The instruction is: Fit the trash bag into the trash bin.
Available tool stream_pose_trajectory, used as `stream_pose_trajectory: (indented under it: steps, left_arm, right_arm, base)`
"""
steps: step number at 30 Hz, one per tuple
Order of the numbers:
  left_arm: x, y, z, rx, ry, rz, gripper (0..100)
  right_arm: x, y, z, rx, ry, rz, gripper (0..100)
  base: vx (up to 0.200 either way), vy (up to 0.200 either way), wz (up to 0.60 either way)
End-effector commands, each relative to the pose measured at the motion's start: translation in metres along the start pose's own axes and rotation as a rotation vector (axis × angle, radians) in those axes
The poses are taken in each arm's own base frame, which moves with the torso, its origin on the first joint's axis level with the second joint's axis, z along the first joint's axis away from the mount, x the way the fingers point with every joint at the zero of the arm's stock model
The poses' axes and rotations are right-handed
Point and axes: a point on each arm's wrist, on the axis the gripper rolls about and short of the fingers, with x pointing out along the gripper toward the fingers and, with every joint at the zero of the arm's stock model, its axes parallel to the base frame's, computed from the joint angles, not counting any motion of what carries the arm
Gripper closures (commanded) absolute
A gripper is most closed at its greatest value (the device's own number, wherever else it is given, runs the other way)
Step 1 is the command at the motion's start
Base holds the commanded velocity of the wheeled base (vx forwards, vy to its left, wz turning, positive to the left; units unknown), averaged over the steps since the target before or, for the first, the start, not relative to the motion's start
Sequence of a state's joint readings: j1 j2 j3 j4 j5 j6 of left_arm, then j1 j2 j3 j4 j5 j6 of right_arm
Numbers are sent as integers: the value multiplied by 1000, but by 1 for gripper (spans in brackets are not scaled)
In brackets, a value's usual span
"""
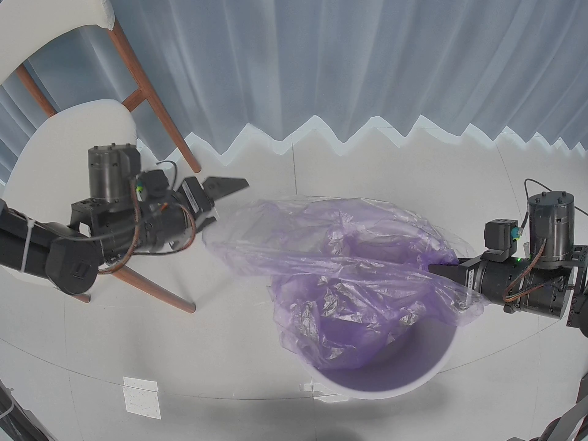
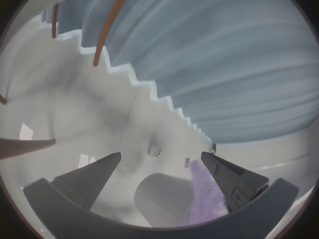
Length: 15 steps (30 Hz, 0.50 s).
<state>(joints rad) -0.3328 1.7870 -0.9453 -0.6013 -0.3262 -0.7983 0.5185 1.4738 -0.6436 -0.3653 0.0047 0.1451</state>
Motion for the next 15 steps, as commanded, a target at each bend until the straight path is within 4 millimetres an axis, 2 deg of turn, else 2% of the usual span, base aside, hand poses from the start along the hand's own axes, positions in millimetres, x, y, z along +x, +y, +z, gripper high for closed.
stream_pose_trajectory:
  steps: [1, 4, 6, 7, 12, 15]
  left_arm:
    - [-27, -27, 26, 1, -112, -88, 0]
    - [-32, -40, 22, 11, -102, -122, 0]
    - [-32, -41, 21, 12, -100, -124, 0]
    - [-29, -46, 11, 8, -57, -126, 0]
    - [-34, -72, -13, 16, 47, -172, 0]
    - [-32, -78, -34, 5, 161, -131, 0]
  right_arm:
    - [4, -9, -4, 11, 21, -49, 100]
    - [8, -13, -8, 12, 43, -95, 100]
    - [9, -13, -7, 12, 42, -98, 100]
    - [13, -14, -5, 2, 41, -121, 100]
    - [18, -15, -6, -34, 53, -160, 100]
    - [19, -14, -4, -38, 46, -159, 100]
  base:
    - [0, 0, 0]
    - [0, 0, 0]
    - [0, 0, 0]
    - [0, 0, 0]
    - [0, 0, 0]
    - [0, 0, 0]
